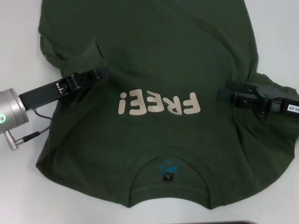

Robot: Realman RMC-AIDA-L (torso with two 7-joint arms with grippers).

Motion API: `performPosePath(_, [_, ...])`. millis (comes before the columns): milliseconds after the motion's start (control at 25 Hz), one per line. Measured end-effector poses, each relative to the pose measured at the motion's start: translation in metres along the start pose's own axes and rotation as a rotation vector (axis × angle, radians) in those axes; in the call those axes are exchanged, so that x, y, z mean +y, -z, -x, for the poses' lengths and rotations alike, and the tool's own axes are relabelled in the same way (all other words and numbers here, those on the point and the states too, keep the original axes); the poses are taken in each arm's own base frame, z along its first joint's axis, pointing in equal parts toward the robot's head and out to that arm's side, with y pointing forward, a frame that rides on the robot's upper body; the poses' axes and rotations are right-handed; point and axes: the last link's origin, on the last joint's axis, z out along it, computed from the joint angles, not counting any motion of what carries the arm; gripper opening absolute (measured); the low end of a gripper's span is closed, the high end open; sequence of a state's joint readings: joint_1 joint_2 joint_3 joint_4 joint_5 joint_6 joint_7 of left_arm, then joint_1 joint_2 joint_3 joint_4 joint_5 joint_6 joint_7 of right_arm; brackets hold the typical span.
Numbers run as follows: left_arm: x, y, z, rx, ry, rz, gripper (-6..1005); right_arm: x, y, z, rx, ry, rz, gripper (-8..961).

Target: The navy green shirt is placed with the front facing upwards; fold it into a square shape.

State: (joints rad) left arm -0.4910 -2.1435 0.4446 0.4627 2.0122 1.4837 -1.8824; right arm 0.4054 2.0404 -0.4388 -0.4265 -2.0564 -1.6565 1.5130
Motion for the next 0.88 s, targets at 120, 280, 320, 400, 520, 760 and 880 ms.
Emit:
performPosePath(120, [0.0005,-0.0010,-0.0005,-0.001,-0.002,0.002,362,0.0000,0.0004,-0.0002,0.000,-0.001,-0.001,919])
performPosePath(280, [0.0007,-0.0010,-0.0010,0.002,-0.002,0.003,445,0.0001,0.0011,-0.0008,-0.001,-0.003,-0.001,919])
performPosePath(320, [0.0007,-0.0011,-0.0010,0.002,-0.002,0.003,466,0.0001,0.0012,-0.0009,-0.001,-0.003,-0.001,919])
performPosePath(400, [0.0006,-0.0011,-0.0008,0.001,0.001,0.003,508,0.0000,0.0013,-0.0010,-0.001,-0.005,-0.002,919])
performPosePath(520, [0.0013,-0.0016,0.0006,-0.010,0.002,0.006,570,0.0000,0.0013,-0.0010,-0.001,-0.005,-0.002,919])
performPosePath(760, [0.0035,-0.0049,0.0040,-0.045,-0.010,0.017,724,-0.0001,0.0011,-0.0009,-0.001,-0.005,-0.002,918])
performPosePath(880, [0.0048,-0.0074,0.0064,-0.066,-0.026,0.022,750,-0.0003,0.0013,-0.0007,-0.003,-0.004,-0.004,919])
